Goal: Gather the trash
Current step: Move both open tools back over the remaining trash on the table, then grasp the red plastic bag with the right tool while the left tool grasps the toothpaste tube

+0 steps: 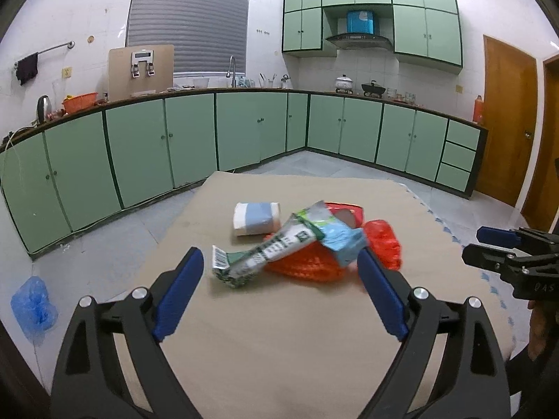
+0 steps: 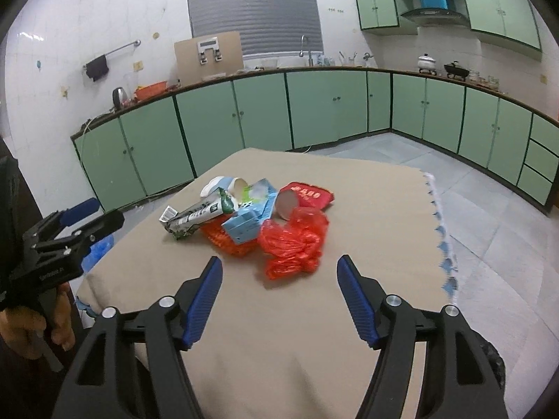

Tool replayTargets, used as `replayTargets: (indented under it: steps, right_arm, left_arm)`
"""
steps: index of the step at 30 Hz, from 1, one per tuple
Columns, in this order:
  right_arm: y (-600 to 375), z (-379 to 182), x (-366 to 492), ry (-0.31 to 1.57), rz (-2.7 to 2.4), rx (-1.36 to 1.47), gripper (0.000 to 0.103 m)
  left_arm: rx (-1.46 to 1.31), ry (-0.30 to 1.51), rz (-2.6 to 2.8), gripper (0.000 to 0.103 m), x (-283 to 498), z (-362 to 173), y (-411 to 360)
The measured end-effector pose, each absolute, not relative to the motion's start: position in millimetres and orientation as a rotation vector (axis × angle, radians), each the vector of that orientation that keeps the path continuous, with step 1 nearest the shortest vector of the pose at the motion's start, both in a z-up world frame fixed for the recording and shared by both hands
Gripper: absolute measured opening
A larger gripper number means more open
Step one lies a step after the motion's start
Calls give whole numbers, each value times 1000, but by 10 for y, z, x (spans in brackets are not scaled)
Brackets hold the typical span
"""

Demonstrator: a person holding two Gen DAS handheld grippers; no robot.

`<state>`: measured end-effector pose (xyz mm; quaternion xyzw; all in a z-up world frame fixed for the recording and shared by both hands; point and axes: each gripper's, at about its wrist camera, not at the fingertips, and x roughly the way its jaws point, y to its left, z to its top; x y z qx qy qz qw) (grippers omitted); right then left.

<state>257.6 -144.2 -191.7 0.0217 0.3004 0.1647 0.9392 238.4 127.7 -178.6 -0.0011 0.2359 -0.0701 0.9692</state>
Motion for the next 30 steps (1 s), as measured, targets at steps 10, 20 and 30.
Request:
replayTargets:
  steps: [10, 20, 30]
  right_arm:
    - [-1264, -2264, 2987, 675, 310, 47, 69]
    - [-1099, -2562, 3442, 757, 245, 70, 69]
    - [-1250, -2579, 3488, 760, 240, 66, 7]
  left_arm:
    - [2, 542, -156, 87, 2951, -2184, 1593]
    - [50, 660, -231, 87, 3323, -2505, 1698]
    - [87, 721, -280, 87, 3533, -2576, 1720]
